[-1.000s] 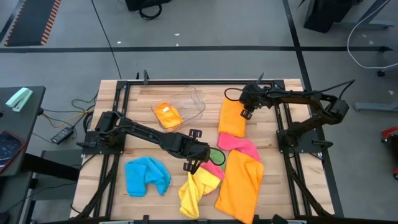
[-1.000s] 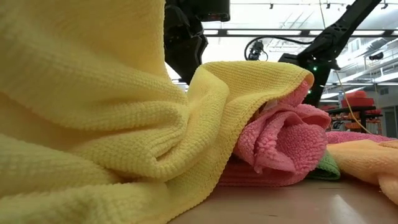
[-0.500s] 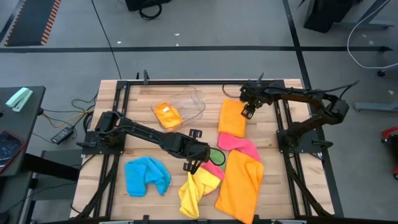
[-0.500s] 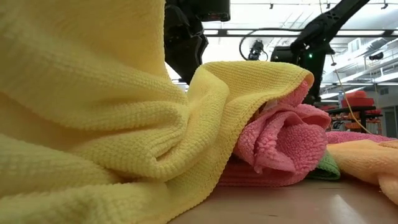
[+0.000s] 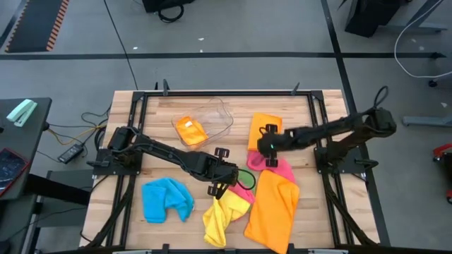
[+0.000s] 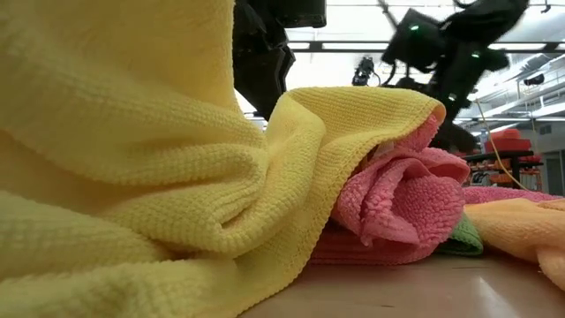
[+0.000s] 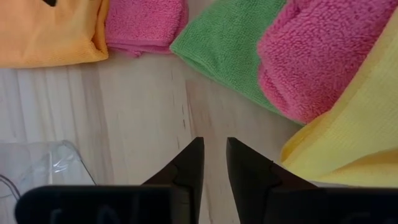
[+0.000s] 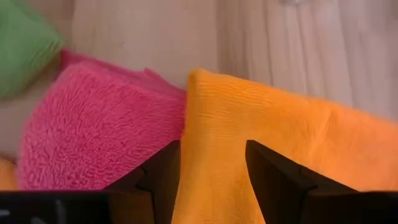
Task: Fold microfiber towels
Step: Fold the orange microfiber towel
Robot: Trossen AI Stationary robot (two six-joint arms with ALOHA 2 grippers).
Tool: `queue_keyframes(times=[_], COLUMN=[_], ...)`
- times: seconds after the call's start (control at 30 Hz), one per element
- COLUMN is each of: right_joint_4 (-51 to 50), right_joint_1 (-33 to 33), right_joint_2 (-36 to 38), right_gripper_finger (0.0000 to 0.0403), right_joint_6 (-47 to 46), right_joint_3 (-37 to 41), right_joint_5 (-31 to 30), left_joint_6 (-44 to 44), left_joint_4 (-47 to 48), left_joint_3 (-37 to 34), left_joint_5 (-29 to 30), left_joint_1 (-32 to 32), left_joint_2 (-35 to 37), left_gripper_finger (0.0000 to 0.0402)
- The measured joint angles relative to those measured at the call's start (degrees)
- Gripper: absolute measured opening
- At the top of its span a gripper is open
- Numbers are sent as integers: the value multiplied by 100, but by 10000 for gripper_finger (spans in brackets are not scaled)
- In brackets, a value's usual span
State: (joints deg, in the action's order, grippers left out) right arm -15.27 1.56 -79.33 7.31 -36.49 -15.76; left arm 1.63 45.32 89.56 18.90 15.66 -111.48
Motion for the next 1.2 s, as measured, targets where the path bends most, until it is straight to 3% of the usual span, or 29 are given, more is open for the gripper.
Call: queue_keyframes(times=[0.17, 0.37, 0.8, 1.2], right_joint_4=[1274, 1623, 2121, 2603], right_joint_1=[-390, -397, -893, -726], right_joint_2=[0, 0, -19, -950], right_gripper_finger=[196, 226, 242, 242], right_joint_6=[117, 77, 278, 317], right_joint_3=[740, 1158, 1196, 1170], right_joint_5=[-597, -1001, -1499, -2111], left_joint_6=[-2, -1, 4, 2], left_joint_4=[0, -2, -7, -7], left_joint_3=[0, 0, 0, 0], left_joint_5=[-2, 0, 0, 2], left_joint_1=[2, 0, -4, -4], left_joint_2=[0, 0, 0, 0], left_gripper_finger=[72, 75, 69, 72])
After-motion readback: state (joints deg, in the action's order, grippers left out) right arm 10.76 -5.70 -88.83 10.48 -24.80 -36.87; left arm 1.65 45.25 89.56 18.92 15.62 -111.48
